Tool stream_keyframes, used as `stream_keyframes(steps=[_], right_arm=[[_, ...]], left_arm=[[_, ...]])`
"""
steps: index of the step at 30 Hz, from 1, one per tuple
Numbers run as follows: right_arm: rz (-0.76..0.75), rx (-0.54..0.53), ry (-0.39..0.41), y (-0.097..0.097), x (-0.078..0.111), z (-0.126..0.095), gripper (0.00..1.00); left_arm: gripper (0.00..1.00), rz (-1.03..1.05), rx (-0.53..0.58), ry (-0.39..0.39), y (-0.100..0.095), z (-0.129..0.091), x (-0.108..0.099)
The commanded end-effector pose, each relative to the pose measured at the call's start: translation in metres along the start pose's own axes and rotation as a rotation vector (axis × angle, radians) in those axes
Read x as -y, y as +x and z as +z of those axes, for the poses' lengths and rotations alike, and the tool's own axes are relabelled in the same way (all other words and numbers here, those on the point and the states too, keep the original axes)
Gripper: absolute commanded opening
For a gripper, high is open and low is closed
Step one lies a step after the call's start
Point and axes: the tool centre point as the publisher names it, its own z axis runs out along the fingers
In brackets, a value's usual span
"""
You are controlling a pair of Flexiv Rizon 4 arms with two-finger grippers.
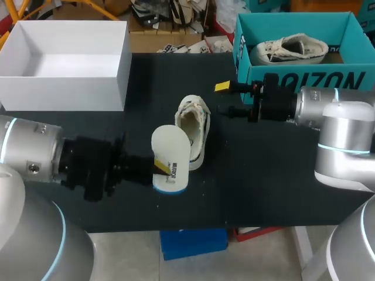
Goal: Take the shoe out of the shoebox, open the shoe tongue, remove and reinsert the insole, then place the shoe into the shoebox
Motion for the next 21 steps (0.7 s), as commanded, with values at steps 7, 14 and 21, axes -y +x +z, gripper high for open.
stream_keyframes(steps=[7,14,21], right_arm=[[0.001,0.002,-0.003,0.000,0.001,0.001,1.00],[0.001,0.002,-0.003,0.000,0.001,0.001,1.00],[0.001,0.002,-0.003,0.000,0.001,0.001,1.00]], left_arm=[[0.00,-0.003,0.110,-0.067,0.035,0.004,-0.006],[0.00,-0.003,0.110,-0.067,0.035,0.004,-0.006],[0.00,0.241,0.093,-0.121,0.064,0.018,-0.003]])
